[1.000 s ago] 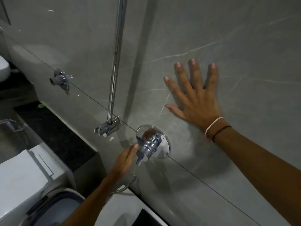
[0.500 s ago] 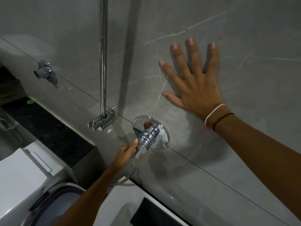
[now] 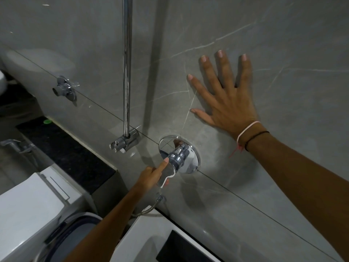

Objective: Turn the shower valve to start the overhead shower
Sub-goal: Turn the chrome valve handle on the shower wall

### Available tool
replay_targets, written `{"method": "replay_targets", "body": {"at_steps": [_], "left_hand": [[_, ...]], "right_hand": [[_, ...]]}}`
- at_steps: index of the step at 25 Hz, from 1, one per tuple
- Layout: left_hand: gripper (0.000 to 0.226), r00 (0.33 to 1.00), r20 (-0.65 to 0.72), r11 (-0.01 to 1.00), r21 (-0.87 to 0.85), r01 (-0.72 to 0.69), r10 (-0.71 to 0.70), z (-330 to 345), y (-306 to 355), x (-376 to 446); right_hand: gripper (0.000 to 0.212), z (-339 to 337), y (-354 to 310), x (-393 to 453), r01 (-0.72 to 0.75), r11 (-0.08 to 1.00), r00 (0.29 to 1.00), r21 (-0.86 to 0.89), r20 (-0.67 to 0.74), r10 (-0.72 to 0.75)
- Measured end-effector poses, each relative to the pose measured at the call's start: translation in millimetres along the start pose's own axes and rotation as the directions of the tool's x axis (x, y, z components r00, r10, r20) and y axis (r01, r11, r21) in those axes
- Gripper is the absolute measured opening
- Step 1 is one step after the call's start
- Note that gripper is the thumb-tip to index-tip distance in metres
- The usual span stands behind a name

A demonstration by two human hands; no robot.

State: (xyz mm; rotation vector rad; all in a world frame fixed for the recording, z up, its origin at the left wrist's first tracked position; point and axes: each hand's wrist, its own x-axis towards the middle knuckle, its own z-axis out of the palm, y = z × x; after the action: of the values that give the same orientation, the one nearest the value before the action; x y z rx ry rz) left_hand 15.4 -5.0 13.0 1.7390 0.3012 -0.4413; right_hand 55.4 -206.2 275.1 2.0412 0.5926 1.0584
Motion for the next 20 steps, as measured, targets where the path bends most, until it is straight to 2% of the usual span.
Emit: {"method": "replay_targets", "body": {"at_steps": [4,6,9,12,15,17,20], "left_hand": [[0.063,0.999,0.048,0.992,-0.125,-0.017,0.023,-3.4,3.8,-14.6],[0.079,0.997,0.033,0.975,-0.216,-0.057,0.066,-9.1,3.5,-22.2],[0.098,0.982,0.017,0.921,-0.349,-0.172,0.189,-17.2,13.6,-35.2],[0.104,0.942,0.06,0.856,-0.44,-0.272,0.331,-11.5,37.5,-52.3],[0.083,0.927,0.074,0.893,-0.308,-0.329,0.367,6.8,53.9,-60.0],[0.08,0.921,0.037,0.9,-0.228,-0.371,0.388,20.8,58.2,-62.7],[0.08,0.831,-0.005,0.83,-0.043,-0.556,0.556,35.0,55.4,-65.7]], "right_hand": [[0.095,0.1,-0.4,-0.3,0.001,1.0,1.0,-0.022,0.002,-0.001],[0.094,0.1,-0.7,-0.3,-0.002,1.0,1.0,-0.021,-0.001,0.002],[0.094,-0.2,-1.0,0.1,-0.001,1.0,1.0,-0.003,0.003,0.001],[0.095,-0.8,-1.0,1.4,-0.005,1.0,1.0,0.008,0.0,0.005],[0.095,-0.9,-0.5,0.2,-0.006,1.0,1.0,-0.01,-0.008,0.006],[0.095,-1.8,-0.6,-0.4,-0.003,1.0,1.0,-0.016,-0.005,0.003],[0.094,-2.4,-0.9,0.6,0.001,1.0,1.0,-0.019,0.003,-0.001]]}}
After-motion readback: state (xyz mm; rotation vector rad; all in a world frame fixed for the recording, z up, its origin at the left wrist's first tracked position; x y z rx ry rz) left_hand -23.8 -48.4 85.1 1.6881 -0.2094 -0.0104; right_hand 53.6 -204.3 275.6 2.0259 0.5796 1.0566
